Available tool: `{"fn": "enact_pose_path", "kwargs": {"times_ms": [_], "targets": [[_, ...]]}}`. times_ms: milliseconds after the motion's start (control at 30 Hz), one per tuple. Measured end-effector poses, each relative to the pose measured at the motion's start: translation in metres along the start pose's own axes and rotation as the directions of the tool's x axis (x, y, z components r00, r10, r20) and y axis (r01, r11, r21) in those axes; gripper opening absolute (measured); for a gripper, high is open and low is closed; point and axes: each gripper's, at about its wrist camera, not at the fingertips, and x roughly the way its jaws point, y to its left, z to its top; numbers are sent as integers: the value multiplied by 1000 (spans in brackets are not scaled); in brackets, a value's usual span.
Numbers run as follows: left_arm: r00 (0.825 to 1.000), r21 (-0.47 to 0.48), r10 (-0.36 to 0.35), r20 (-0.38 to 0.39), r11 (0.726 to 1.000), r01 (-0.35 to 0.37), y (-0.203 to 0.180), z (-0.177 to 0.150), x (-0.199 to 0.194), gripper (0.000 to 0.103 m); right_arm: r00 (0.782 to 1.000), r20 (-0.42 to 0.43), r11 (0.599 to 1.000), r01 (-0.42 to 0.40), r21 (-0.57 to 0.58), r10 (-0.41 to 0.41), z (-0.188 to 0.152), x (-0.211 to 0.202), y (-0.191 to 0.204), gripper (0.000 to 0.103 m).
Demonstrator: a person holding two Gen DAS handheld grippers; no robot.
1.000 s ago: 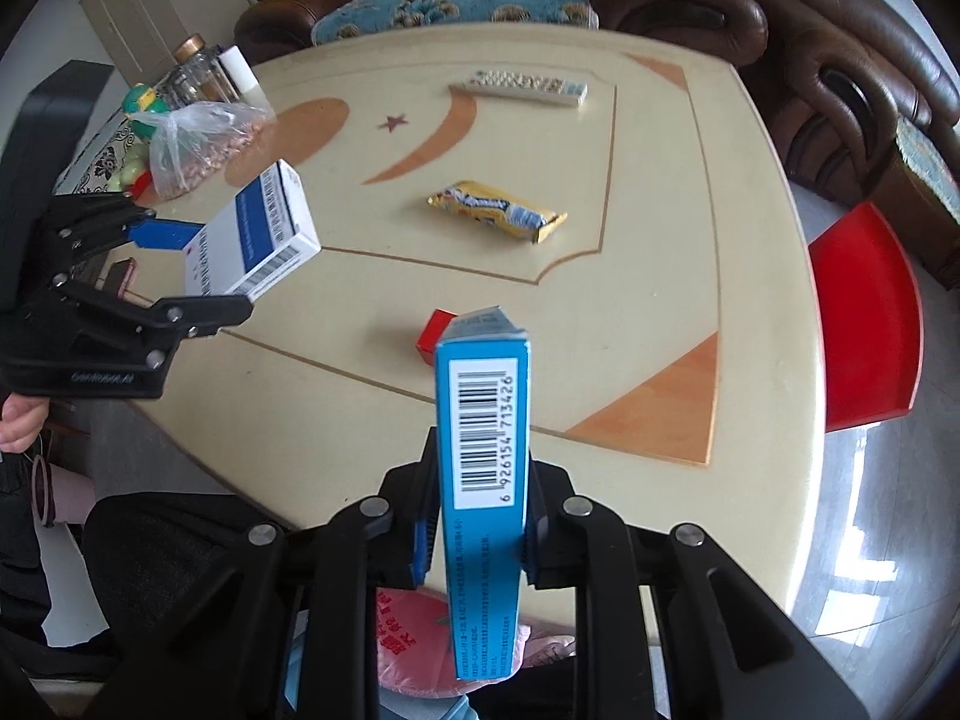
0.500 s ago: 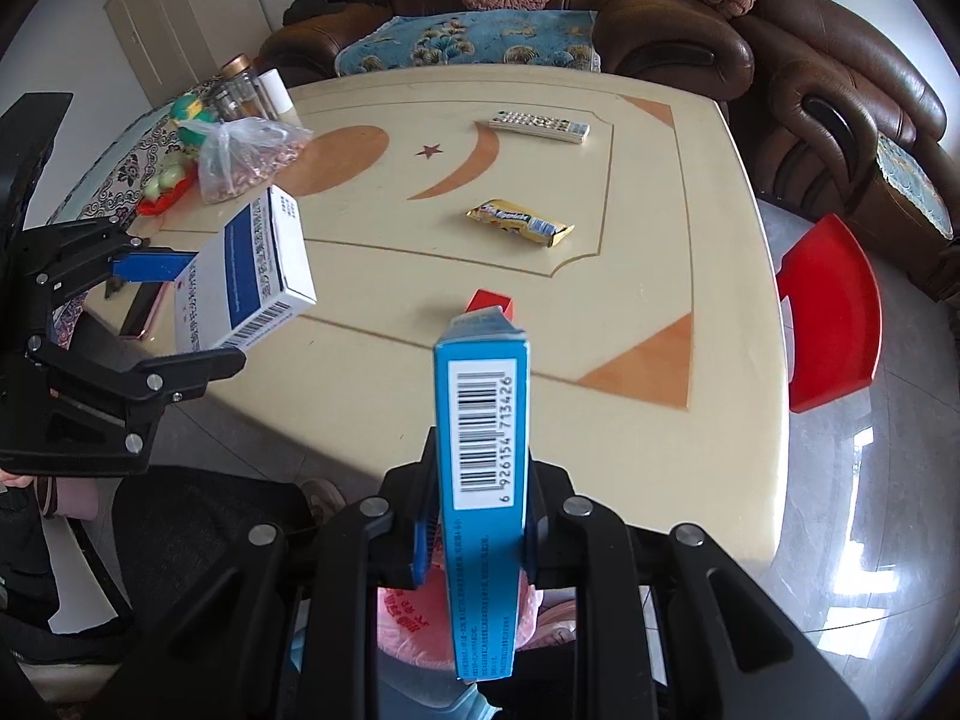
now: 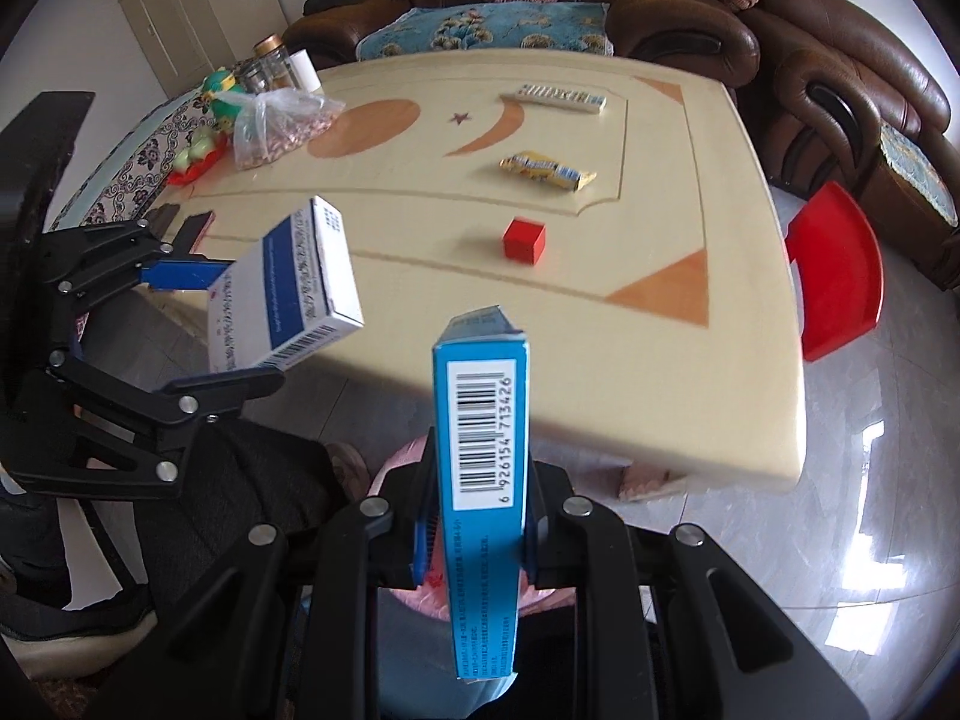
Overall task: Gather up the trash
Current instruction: 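Carry the white medicine box and blue box down over the pink bin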
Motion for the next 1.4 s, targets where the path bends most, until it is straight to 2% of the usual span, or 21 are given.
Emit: {"fn": "enact_pose_path", "kwargs": {"times_ms": [433,833,1100,1400], "targets": [[991,22,-94,-93,995,96,-40,-48,65,67,996,-85,999,-24,37,27,-50,46,2,22],[956,-22,-188,-226,982,188,-61,-75,138,67,980,-188,994,-45,100,63,-83,111,-8,22],[922,-46,-223,-316,974,220,-61,-88,182,67,964,-256,992,-43,122,73,-94,163,-16,22],[863,-119,-270,-427,963,243,-60,-101,246,67,936,-327,980,-71,184,129,-107,232,-29,22]]}}
